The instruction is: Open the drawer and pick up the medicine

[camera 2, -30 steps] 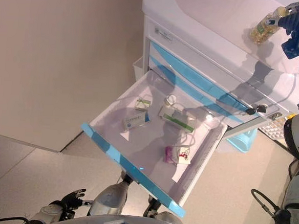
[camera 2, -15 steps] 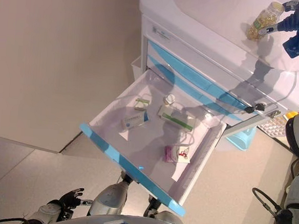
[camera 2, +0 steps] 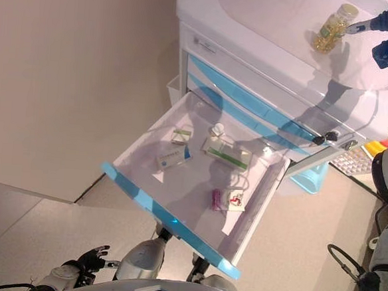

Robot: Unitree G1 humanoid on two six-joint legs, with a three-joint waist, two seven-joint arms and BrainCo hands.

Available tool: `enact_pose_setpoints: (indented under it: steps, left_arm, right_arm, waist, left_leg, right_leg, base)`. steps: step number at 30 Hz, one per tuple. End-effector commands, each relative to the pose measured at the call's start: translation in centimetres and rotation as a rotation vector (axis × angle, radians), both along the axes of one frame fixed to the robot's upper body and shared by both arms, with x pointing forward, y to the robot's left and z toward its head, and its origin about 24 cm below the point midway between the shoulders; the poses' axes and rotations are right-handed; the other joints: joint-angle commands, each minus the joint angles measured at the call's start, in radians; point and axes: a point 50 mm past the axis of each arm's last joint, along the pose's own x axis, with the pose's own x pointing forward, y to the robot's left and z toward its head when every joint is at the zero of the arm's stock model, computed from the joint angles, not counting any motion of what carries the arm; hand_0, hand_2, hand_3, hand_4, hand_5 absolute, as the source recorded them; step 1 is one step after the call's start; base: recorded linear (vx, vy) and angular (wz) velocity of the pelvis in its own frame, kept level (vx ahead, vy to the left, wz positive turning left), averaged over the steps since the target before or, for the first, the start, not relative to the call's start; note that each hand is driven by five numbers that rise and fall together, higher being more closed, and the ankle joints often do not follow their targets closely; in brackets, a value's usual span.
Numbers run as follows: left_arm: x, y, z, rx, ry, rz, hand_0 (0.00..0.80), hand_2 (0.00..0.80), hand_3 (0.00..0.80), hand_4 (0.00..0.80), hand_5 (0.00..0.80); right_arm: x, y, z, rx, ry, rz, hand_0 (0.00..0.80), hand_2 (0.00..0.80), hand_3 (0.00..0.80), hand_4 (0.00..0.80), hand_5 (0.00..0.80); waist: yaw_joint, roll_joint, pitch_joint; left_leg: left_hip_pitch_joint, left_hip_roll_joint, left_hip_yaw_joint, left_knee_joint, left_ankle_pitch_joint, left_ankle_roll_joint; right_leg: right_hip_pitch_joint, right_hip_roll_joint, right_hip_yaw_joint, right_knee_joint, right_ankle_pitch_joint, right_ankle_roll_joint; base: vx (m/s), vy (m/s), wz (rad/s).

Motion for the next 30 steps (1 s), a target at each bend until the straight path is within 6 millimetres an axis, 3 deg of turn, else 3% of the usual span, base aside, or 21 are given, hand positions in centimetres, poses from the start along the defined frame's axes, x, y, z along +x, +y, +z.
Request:
enact_pose_setpoints:
  steps: [1, 4, 11, 15, 20, 22, 28, 30]
  left_arm:
    - [-2.4, 1.1, -0.2, 0.038, 0.083, -0.036, 0.000, 0.000, 0.000, 0.000, 0.000]
    - [-2.5, 0.8, -0.4, 0.034, 0.099, -0.048, 0.000, 0.000, 0.000, 0.000, 0.000]
    - [-2.9, 0.1, -0.8, 0.017, 0.136, -0.072, 0.000, 0.000, 0.000, 0.000, 0.000]
    - [-2.2, -0.1, -0.7, 0.009, 0.142, -0.091, 0.000, 0.000, 0.000, 0.000, 0.000]
    - [-1.2, -0.7, -0.7, -0.009, 0.127, -0.088, 0.000, 0.000, 0.000, 0.000, 0.000]
    - [-0.6, -1.2, -0.8, -0.020, 0.110, -0.084, 0.000, 0.000, 0.000, 0.000, 0.000]
    - [-0.3, -2.8, -1.2, -0.040, 0.090, -0.081, 0.000, 0.000, 0.000, 0.000, 0.000]
    - [-0.4, -3.1, -1.3, -0.045, 0.087, -0.076, 0.000, 0.000, 0.000, 0.000, 0.000]
  right_arm:
    - [-2.2, -1.2, 3.3, -0.014, -0.214, -0.025, 0.000, 0.000, 0.000, 0.000, 0.000]
    - [-2.6, -1.6, 3.1, 0.057, -0.317, -0.007, 0.000, 0.000, 0.000, 0.000, 0.000]
    - [-2.9, -0.4, 1.1, 0.228, -0.537, 0.147, 0.000, 0.000, 0.000, 0.000, 0.000]
    - [-3.3, -0.2, -2.6, 0.398, -0.594, 0.235, 0.000, 0.000, 0.000, 0.000, 0.000]
    - [-4.1, 0.3, -9.9, 0.589, -0.589, 0.261, 0.000, 0.000, 0.000, 0.000, 0.000]
    - [-4.8, 1.0, -14.4, 0.645, -0.538, 0.242, 0.000, 0.000, 0.000, 0.000, 0.000]
    - [-7.8, 2.3, -26.7, 0.768, -0.232, 0.126, 0.000, 0.000, 0.000, 0.000, 0.000]
    - [-9.0, 2.9, -29.9, 0.755, -0.113, 0.092, 0.000, 0.000, 0.000, 0.000, 0.000]
  waist:
    - [-0.008, -0.025, -0.047]
    - [-0.024, -0.016, -0.058]
    - [-0.081, 0.016, -0.089]
    - [-0.132, 0.035, -0.099]
    - [-0.192, 0.053, -0.096]
    - [-0.226, 0.061, -0.093]
    - [-0.283, 0.071, -0.100]
    - [-0.294, 0.074, -0.100]
  left_leg:
    - [0.048, -0.041, 0.004, 0.061, -0.184, 0.028]
    - [0.056, -0.048, 0.022, 0.084, -0.206, 0.036]
    - [0.075, -0.059, 0.066, 0.122, -0.244, 0.056]
    - [0.092, -0.060, 0.090, 0.128, -0.259, 0.066]
    - [0.105, -0.053, 0.124, 0.139, -0.272, 0.074]
    - [0.109, -0.048, 0.143, 0.137, -0.276, 0.077]
    - [0.113, -0.037, 0.190, 0.117, -0.273, 0.079]
    - [0.114, -0.034, 0.202, 0.113, -0.271, 0.078]
  right_leg:
    - [-0.028, -0.042, 0.049, 0.059, 0.034, 0.062]
    - [-0.025, -0.050, 0.063, 0.065, 0.033, 0.067]
    - [-0.023, -0.061, 0.110, 0.097, 0.022, 0.074]
    - [-0.033, -0.063, 0.146, 0.132, 0.012, 0.077]
    - [-0.053, -0.058, 0.197, 0.168, 0.007, 0.082]
    - [-0.061, -0.052, 0.221, 0.172, 0.009, 0.083]
    - [-0.083, -0.040, 0.261, 0.176, 0.009, 0.082]
    - [-0.089, -0.040, 0.263, 0.178, 0.009, 0.081]
  base:
    - [-0.027, 0.014, -0.13]
    - [-0.029, 0.025, -0.20]
    - [-0.019, 0.031, -0.33]
    - [-0.045, 0.016, -0.32]
    - [-0.056, 0.005, -0.36]
    - [-0.076, -0.014, -0.39]
    - [-0.054, -0.017, -0.31]
    - [-0.019, -0.001, -0.28]
